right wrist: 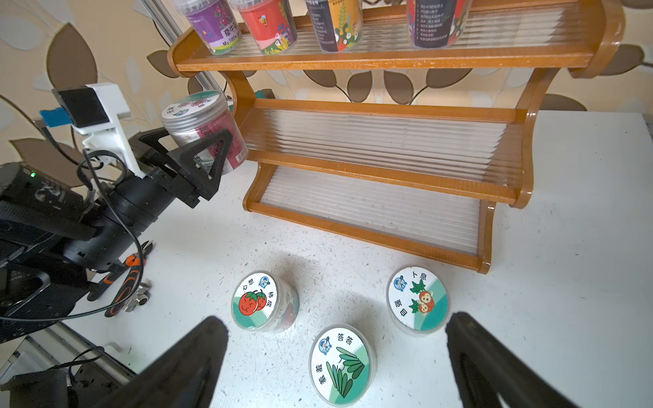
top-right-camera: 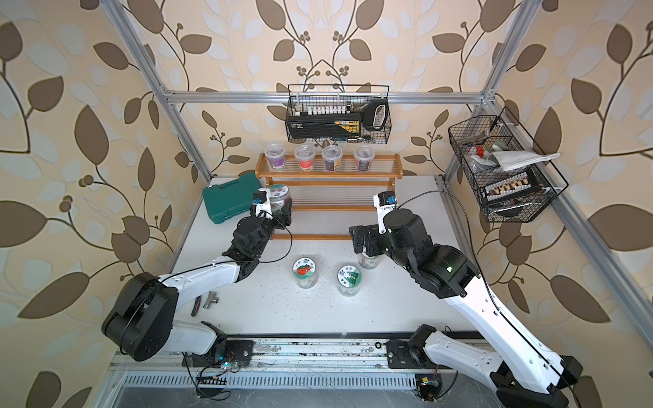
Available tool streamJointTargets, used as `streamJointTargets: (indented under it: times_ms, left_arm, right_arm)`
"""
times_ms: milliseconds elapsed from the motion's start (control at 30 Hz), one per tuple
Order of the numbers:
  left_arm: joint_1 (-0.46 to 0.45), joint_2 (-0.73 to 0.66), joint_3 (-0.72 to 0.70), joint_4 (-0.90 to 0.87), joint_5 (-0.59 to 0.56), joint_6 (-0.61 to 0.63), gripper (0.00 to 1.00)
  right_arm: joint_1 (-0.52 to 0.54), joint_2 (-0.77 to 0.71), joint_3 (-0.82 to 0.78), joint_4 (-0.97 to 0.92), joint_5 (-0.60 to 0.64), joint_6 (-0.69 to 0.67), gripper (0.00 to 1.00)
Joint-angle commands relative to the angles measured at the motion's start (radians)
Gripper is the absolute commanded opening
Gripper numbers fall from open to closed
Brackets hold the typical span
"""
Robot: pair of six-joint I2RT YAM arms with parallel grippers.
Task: Place the seed container on the shelf
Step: Place the seed jar on the shelf.
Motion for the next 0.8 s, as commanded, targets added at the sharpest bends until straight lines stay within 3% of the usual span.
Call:
streamJointTargets:
  times_ms: [0, 767]
  left_arm:
    - [0.022, 0.017, 0.066, 0.109, 0.002, -0.026, 0.67]
    - [0.072, 0.227, 0.205, 0.092, 0.008, -0.056, 0.66]
  right_arm:
    - [-0.020, -0.014, -0.021, 0.019, -0.042, -0.009, 0.99]
    - [-0.093, -0.016, -0.052, 0.033, -0.118, -0.025, 0.99]
